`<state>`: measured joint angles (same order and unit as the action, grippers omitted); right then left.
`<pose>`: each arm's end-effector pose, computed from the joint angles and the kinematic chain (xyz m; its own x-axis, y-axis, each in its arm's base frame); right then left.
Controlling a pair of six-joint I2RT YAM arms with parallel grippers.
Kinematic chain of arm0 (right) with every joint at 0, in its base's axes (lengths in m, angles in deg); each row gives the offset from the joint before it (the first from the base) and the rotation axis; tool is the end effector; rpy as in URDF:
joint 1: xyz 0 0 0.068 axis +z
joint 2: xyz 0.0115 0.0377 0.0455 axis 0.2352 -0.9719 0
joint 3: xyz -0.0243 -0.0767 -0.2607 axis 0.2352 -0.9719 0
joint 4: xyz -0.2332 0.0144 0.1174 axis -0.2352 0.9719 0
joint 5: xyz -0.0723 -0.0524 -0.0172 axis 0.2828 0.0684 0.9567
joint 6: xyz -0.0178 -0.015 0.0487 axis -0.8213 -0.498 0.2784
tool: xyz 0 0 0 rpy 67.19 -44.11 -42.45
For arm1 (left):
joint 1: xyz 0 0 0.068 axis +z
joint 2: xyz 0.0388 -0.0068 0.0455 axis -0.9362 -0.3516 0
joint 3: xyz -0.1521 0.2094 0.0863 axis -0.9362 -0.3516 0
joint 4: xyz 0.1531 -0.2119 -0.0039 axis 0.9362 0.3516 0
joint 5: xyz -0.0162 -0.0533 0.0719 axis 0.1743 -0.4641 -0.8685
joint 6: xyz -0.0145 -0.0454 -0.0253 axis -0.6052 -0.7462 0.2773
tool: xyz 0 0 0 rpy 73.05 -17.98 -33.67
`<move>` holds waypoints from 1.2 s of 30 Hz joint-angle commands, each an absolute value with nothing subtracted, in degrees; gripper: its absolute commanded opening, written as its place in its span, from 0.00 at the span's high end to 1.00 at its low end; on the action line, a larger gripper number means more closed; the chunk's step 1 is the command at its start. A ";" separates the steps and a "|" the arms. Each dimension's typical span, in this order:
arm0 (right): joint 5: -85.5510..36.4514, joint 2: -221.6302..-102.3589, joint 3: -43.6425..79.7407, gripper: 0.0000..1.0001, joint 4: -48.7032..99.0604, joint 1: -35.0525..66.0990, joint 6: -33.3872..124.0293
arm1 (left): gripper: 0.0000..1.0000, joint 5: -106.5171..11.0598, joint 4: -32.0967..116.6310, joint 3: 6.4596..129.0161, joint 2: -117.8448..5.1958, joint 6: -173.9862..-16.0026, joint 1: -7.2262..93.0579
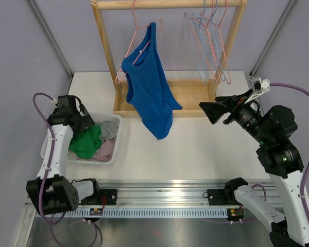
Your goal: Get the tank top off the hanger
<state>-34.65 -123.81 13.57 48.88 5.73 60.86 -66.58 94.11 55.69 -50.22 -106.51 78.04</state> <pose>0.1113 0.0506 0.4695 -0.1688 0.3247 -0.9306 -0.5817 0.7294 0.3600 0.2308 0.0417 0.2872 -0.6843 -0.4937 -0.5366 -0.5540 0.8305 -0.0576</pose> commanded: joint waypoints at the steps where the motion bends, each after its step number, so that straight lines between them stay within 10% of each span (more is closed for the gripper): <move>1: -36.77 -126.09 15.54 0.00 46.65 5.47 62.93 | 0.04 -62.50 96.65 61.21 -43.43 -106.27 77.85; 13: -45.83 -145.41 23.18 0.00 33.99 7.22 74.28 | 0.01 -45.80 97.98 73.95 -31.81 -101.34 74.26; 36: -5.92 -204.04 94.12 0.01 53.95 27.79 58.20 | 0.01 -45.71 90.26 58.16 -18.54 -99.32 67.57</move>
